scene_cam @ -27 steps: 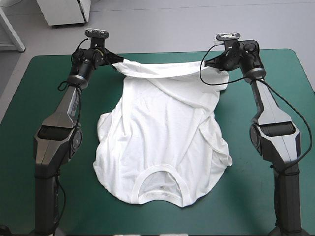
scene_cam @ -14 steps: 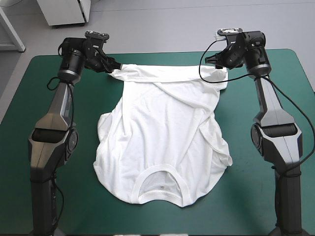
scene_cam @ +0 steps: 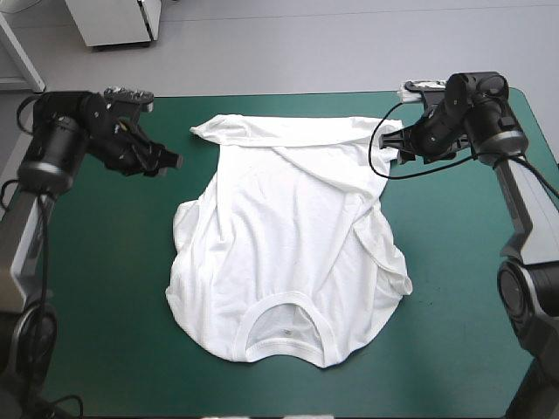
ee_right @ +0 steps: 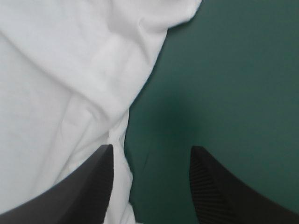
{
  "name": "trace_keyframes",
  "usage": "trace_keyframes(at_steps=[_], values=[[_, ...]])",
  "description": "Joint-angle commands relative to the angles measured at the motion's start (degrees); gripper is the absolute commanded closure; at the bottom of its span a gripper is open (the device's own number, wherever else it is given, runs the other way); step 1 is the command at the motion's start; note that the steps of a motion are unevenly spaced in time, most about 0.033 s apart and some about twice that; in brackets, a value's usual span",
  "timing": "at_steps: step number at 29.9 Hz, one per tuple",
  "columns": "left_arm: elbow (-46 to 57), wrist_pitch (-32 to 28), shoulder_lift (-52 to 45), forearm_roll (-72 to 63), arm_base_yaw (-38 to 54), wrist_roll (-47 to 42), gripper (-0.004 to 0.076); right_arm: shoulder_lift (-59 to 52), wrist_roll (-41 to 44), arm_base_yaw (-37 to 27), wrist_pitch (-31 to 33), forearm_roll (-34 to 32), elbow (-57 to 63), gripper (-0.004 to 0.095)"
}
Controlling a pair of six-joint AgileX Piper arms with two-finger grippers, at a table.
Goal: Fold the cloth
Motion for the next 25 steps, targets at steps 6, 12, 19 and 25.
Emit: trace_keyframes(at_steps=[6,12,19,25], values=[[17.00,1.94,-23.41,-1.13,-0.16,-1.98,0.0356,-20.69,0.31,0.20,-0.21,0.41,15.89,0.0422],[29.80,-0.01,-28.50,-3.22,-0.94,-3.10,0.0357,-31.14,4.20,0.20,-6.24,0.39,26.50,0.0422],[35.89,-7.48,-24.66,1.15,-10.88,-8.55,0.0388,-33.49,4.49,0.20,-4.70,0.48,28.82,0.0422],[38.26,-10.12,-19.59,2.60,-13.23,-11.08,0.0388,-33.49,4.49,0.20,-3.89,0.77,28.82,0.0422]])
